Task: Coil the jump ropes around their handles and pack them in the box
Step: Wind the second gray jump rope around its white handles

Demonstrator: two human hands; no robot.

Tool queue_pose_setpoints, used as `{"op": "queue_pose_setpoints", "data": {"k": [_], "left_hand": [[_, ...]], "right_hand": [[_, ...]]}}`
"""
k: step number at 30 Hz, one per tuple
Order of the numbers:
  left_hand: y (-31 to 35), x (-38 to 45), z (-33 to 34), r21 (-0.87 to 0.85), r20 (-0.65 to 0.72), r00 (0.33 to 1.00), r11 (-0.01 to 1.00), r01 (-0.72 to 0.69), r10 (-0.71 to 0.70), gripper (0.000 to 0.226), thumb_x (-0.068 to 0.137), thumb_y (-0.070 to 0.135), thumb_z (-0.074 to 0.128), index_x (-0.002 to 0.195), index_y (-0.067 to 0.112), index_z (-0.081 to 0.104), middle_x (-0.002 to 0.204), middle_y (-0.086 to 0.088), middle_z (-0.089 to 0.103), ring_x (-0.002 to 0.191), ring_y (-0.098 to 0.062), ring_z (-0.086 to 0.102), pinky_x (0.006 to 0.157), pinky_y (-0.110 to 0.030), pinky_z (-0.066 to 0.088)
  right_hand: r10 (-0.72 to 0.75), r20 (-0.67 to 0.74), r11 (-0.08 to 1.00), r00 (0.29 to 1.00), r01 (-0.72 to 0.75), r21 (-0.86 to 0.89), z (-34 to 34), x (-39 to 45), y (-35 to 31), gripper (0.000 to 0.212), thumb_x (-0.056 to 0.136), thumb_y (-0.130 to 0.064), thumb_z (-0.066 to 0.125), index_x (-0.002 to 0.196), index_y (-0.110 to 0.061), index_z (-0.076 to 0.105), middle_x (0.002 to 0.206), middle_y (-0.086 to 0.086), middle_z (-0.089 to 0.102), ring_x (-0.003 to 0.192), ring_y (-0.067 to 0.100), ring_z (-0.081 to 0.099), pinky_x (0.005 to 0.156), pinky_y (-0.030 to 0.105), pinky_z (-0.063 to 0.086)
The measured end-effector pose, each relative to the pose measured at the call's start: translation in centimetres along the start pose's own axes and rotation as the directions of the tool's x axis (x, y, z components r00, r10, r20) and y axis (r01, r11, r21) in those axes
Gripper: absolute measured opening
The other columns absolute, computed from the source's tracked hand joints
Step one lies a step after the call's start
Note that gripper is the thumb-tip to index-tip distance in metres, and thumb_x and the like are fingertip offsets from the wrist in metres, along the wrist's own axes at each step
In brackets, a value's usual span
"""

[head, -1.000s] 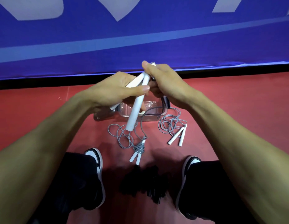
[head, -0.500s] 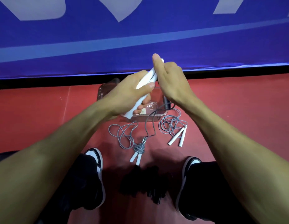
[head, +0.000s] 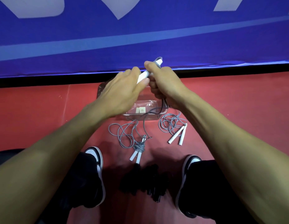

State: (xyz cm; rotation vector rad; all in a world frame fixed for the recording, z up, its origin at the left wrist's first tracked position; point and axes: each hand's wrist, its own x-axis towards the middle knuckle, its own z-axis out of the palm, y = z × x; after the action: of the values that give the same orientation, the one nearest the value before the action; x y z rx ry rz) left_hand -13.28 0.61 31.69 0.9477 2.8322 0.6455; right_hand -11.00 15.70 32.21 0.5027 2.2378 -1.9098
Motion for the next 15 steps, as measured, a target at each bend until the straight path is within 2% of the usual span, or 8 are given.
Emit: {"op": "queue_pose_setpoints", "data": {"k": [3, 5, 6, 8, 11, 12, 15], "left_hand": [[0.2, 0.5, -0.5, -0.245, 0.147, 0.983, 0.959, 0.141, -0.107, 0.031, 0.104, 0.046, 0.042, 0.089, 0.018, 0.044, 0.078, 0.005, 0.046, 0.071, -0.015, 0.042, 0.061, -0.035, 0.028], [-0.3, 0.7, -1.1, -0.442, 0.27, 0.955, 0.865, 0.237, -0.124, 0.03, 0.093, 0.05, 0.052, 0.094, 0.019, 0.051, 0.081, 0.005, 0.049, 0.07, -0.013, 0.042, 0.065, -0.033, 0.033], [-0.7, 0.8, -1.3, -0.485, 0.298, 0.948, 0.838, 0.248, -0.109, 0.03, 0.087, 0.049, 0.054, 0.094, 0.02, 0.054, 0.081, 0.005, 0.049, 0.071, -0.015, 0.042, 0.068, -0.035, 0.034], [-1.2, 0.8, -1.4, -0.49, 0.278, 0.957, 0.844, 0.216, -0.084, 0.023, 0.089, 0.041, 0.06, 0.095, 0.019, 0.057, 0.08, 0.005, 0.051, 0.07, -0.015, 0.043, 0.07, -0.034, 0.035], [-1.0, 0.7, -1.0, -0.493, 0.223, 0.97, 0.847, 0.2, -0.1, 0.013, 0.102, 0.03, 0.056, 0.092, 0.022, 0.052, 0.077, 0.005, 0.059, 0.059, -0.005, 0.052, 0.056, -0.023, 0.041], [-0.8, 0.6, -1.0, -0.477, 0.222, 0.969, 0.855, 0.205, -0.109, 0.017, 0.104, 0.035, 0.051, 0.092, 0.023, 0.049, 0.079, 0.003, 0.061, 0.059, -0.004, 0.054, 0.054, -0.022, 0.042], [-0.6, 0.5, -1.1, -0.34, 0.24, 0.962, 0.917, 0.207, -0.128, 0.036, 0.103, 0.056, 0.037, 0.091, 0.023, 0.044, 0.083, -0.001, 0.059, 0.066, -0.016, 0.052, 0.062, -0.036, 0.042]], "right_hand": [[-0.051, 0.036, 0.998, 0.998, 0.052, -0.02, -0.3, 0.0, -0.1, 0.042, 0.1, -0.034, 0.047, 0.062, -0.023, 0.033, 0.053, -0.005, 0.025, 0.046, 0.013, 0.019, 0.046, 0.025, 0.018], [-0.083, 0.065, 0.995, 0.994, 0.086, -0.056, -0.5, 0.0, -0.1, 0.044, 0.102, -0.036, 0.046, 0.062, -0.024, 0.032, 0.054, -0.005, 0.025, 0.049, 0.014, 0.018, 0.048, 0.027, 0.017], [-0.101, 0.077, 0.991, 0.992, 0.107, -0.075, -0.6, 0.0, -0.2, 0.046, 0.103, -0.04, 0.046, 0.062, -0.025, 0.031, 0.055, -0.005, 0.024, 0.05, 0.015, 0.018, 0.049, 0.028, 0.017], [-0.144, 0.085, 0.983, 0.986, 0.153, -0.104, -0.7, 0.0, -0.2, 0.05, 0.104, -0.048, 0.044, 0.061, -0.026, 0.032, 0.055, -0.006, 0.024, 0.051, 0.015, 0.018, 0.049, 0.029, 0.017], [-0.188, 0.094, 0.966, 0.978, 0.202, -0.162, -0.7, 0.0, -0.3, 0.051, 0.105, -0.05, 0.038, 0.061, -0.025, 0.03, 0.053, -0.009, 0.025, 0.05, 0.012, 0.019, 0.049, 0.029, 0.019], [-0.193, 0.096, 0.961, 0.976, 0.208, -0.182, -0.6, 0.1, -0.3, 0.051, 0.105, -0.048, 0.037, 0.061, -0.025, 0.029, 0.053, -0.01, 0.025, 0.05, 0.013, 0.019, 0.05, 0.03, 0.019], [-0.184, 0.093, 0.957, 0.978, 0.2, -0.209, -0.4, 0.2, -0.1, 0.046, 0.102, -0.039, 0.038, 0.059, -0.026, 0.029, 0.055, -0.007, 0.026, 0.053, 0.015, 0.02, 0.053, 0.034, 0.019]]}}
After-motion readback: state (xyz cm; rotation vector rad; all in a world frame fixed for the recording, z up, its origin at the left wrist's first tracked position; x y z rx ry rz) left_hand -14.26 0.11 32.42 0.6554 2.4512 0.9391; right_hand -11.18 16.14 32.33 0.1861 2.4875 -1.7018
